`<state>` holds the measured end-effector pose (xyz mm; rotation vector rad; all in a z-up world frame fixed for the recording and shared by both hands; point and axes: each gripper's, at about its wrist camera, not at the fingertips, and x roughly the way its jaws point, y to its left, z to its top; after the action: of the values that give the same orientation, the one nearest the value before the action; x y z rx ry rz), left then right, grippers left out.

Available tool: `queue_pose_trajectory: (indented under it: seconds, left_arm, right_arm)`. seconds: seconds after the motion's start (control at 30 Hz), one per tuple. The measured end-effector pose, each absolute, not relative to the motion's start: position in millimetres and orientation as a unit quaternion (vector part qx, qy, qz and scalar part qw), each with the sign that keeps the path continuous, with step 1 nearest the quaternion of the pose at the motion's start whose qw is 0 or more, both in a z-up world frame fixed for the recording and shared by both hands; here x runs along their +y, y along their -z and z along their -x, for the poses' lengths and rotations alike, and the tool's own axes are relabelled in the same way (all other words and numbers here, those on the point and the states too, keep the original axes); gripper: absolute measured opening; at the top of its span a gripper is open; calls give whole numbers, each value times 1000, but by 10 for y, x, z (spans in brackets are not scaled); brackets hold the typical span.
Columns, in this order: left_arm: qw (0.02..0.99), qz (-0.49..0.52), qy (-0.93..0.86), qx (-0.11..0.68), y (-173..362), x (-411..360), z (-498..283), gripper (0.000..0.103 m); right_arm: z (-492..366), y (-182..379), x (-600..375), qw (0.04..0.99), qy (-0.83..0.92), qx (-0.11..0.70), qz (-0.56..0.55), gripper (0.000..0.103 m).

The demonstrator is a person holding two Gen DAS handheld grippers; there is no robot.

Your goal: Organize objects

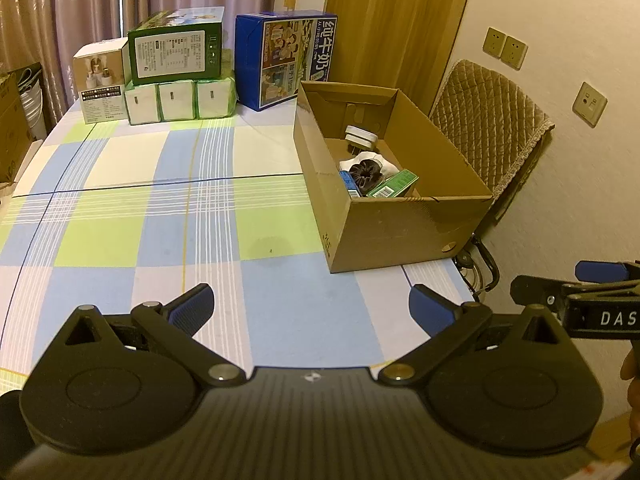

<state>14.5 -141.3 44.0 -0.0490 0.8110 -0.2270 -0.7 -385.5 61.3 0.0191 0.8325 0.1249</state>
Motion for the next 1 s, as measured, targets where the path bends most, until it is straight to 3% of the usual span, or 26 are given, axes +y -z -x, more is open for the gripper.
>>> queue_pose_trajectory:
  seconds: [1.0]
  left_arm:
    - [909, 30, 122, 397, -405, -1401, -146, 102]
  right_arm:
    - [-4, -616, -3829, 913, -62, 404, -9, 101]
